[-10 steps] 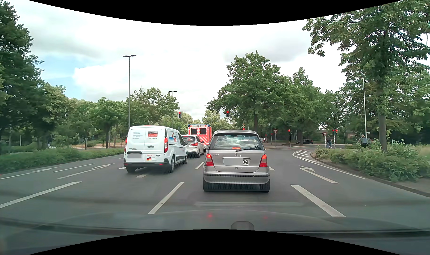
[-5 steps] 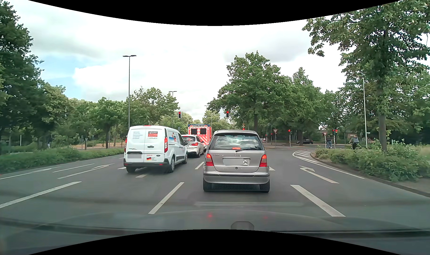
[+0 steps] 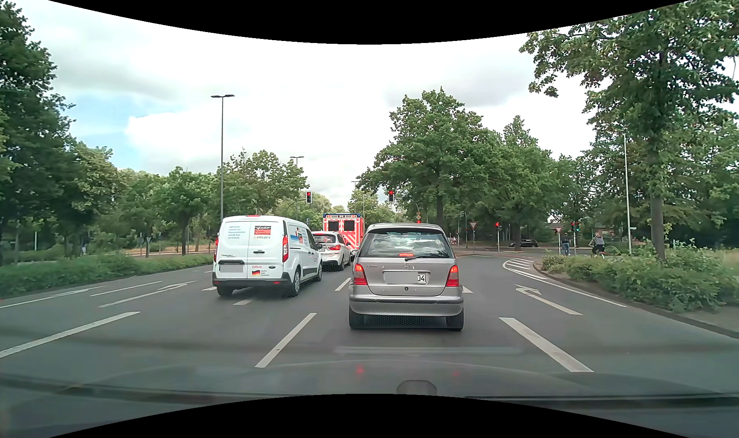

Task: Follow the waypoints while adhering to traffic rules and regulations

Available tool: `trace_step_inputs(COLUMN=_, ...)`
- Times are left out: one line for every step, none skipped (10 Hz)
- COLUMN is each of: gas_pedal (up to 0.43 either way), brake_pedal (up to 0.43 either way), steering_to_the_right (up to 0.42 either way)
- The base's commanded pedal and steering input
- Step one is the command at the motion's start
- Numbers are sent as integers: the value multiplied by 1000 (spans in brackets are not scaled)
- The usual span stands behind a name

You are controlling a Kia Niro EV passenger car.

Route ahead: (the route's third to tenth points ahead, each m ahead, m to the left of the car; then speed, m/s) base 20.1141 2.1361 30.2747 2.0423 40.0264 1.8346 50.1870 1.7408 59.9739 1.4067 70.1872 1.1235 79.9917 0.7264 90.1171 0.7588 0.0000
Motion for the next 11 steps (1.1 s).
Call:
trace_step_inputs(gas_pedal=0, brake_pedal=195, steering_to_the_right=-7)
trace_step_inputs(gas_pedal=0, brake_pedal=195, steering_to_the_right=-7)
trace_step_inputs(gas_pedal=0, brake_pedal=195, steering_to_the_right=-7)
trace_step_inputs(gas_pedal=0, brake_pedal=195, steering_to_the_right=-7)
trace_step_inputs(gas_pedal=0, brake_pedal=195, steering_to_the_right=-7)
trace_step_inputs(gas_pedal=0, brake_pedal=195, steering_to_the_right=-7)
trace_step_inputs(gas_pedal=0, brake_pedal=195, steering_to_the_right=-7)
trace_step_inputs(gas_pedal=0, brake_pedal=195, steering_to_the_right=-7)
trace_step_inputs(gas_pedal=0, brake_pedal=195, steering_to_the_right=-7)
trace_step_inputs(gas_pedal=0, brake_pedal=195, steering_to_the_right=-7)
trace_step_inputs(gas_pedal=0, brake_pedal=195, steering_to_the_right=-7)
